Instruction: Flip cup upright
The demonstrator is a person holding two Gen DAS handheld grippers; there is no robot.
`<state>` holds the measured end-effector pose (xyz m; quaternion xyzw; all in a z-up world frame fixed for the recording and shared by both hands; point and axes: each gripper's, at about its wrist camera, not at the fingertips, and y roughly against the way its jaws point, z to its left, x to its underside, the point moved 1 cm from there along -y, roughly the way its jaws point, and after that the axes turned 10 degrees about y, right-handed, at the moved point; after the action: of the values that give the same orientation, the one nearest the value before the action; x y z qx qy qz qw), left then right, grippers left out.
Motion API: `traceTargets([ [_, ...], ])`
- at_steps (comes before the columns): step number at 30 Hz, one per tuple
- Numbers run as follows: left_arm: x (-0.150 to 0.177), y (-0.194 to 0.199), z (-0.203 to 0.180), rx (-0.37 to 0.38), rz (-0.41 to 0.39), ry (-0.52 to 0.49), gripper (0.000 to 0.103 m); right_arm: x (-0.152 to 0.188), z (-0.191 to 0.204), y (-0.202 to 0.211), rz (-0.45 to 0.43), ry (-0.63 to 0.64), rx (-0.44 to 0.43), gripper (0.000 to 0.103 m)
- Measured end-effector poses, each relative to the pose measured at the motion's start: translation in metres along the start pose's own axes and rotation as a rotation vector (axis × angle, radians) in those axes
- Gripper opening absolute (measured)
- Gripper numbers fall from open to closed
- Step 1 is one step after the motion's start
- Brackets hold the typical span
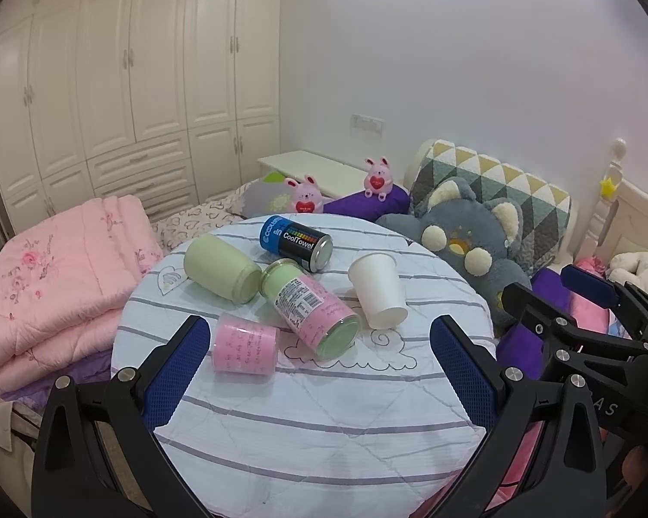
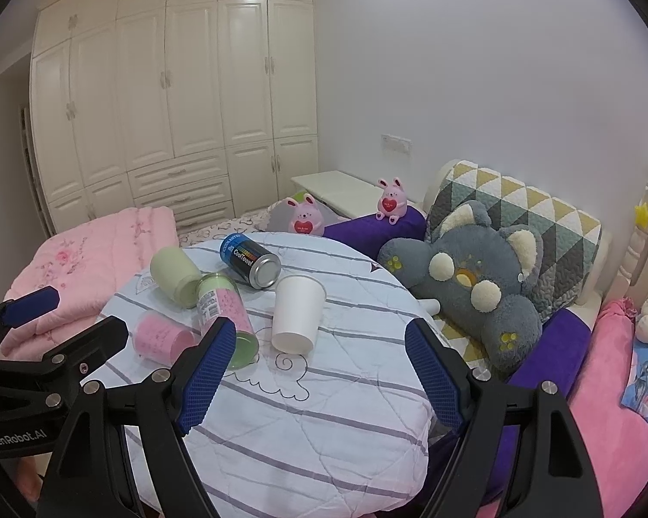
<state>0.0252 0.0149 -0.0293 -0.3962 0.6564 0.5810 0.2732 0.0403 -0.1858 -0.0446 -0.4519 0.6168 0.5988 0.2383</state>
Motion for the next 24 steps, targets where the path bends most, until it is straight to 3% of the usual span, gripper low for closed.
traceTargets([
  [24,-0.008,-0.026,0.026,-0.03,0.06,0.036,0.103,-0.004,0.018,-0.033,0.05,0.025,-0.022,0.082],
])
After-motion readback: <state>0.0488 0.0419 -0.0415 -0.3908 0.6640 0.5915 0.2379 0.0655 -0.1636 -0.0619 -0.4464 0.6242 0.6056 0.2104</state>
